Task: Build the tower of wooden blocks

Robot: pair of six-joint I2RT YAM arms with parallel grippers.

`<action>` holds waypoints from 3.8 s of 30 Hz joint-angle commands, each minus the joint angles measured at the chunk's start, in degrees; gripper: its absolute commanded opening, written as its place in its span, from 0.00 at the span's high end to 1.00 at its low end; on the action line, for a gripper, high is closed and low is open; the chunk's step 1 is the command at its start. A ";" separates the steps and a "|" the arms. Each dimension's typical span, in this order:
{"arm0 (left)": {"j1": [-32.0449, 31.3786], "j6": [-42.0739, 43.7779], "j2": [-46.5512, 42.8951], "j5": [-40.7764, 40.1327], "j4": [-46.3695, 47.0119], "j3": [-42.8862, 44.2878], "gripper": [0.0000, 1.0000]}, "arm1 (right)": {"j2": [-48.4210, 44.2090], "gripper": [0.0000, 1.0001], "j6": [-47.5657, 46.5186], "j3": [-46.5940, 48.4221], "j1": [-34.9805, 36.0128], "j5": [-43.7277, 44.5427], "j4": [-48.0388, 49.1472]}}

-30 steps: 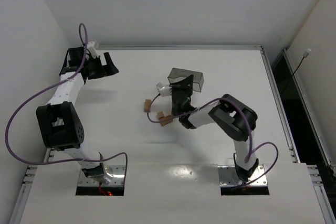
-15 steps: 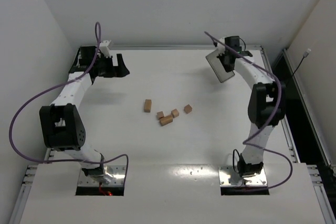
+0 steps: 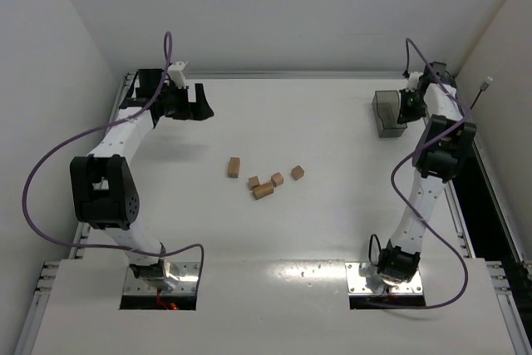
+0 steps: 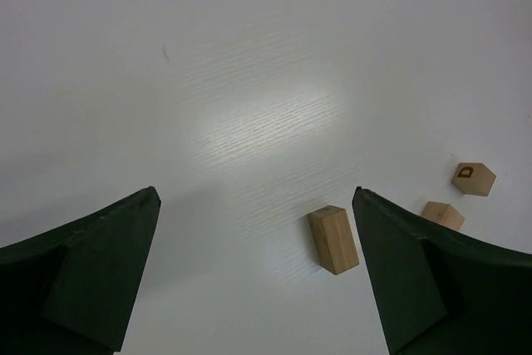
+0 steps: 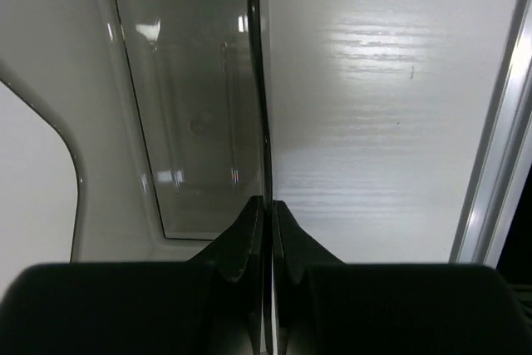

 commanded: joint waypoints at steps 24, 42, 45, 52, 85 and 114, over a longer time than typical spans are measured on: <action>-28.70 -14.28 -10.28 -33.74 -5.24 -21.29 0.34 | -26.72 0.14 -1.59 -13.49 5.51 -15.56 -4.91; -29.23 -15.60 5.81 -32.77 -4.62 -11.98 0.43 | -27.95 0.14 -1.59 -14.72 7.09 -17.77 -5.45; -29.23 -15.60 7.04 -32.78 -4.62 -11.98 0.51 | -27.95 0.14 -1.59 -14.72 7.09 -18.29 -5.45; -29.23 -7.54 4.95 -15.97 -2.17 -11.98 1.00 | -26.80 0.14 -8.96 -13.58 10.16 -27.85 -6.68; -20.00 58.84 6.95 41.49 -54.63 12.28 1.00 | -24.08 0.28 -43.16 -11.98 42.23 -71.37 -37.35; -20.00 56.56 4.67 44.30 -53.58 17.20 1.00 | -19.60 0.36 -30.69 -11.12 44.71 -69.80 -28.56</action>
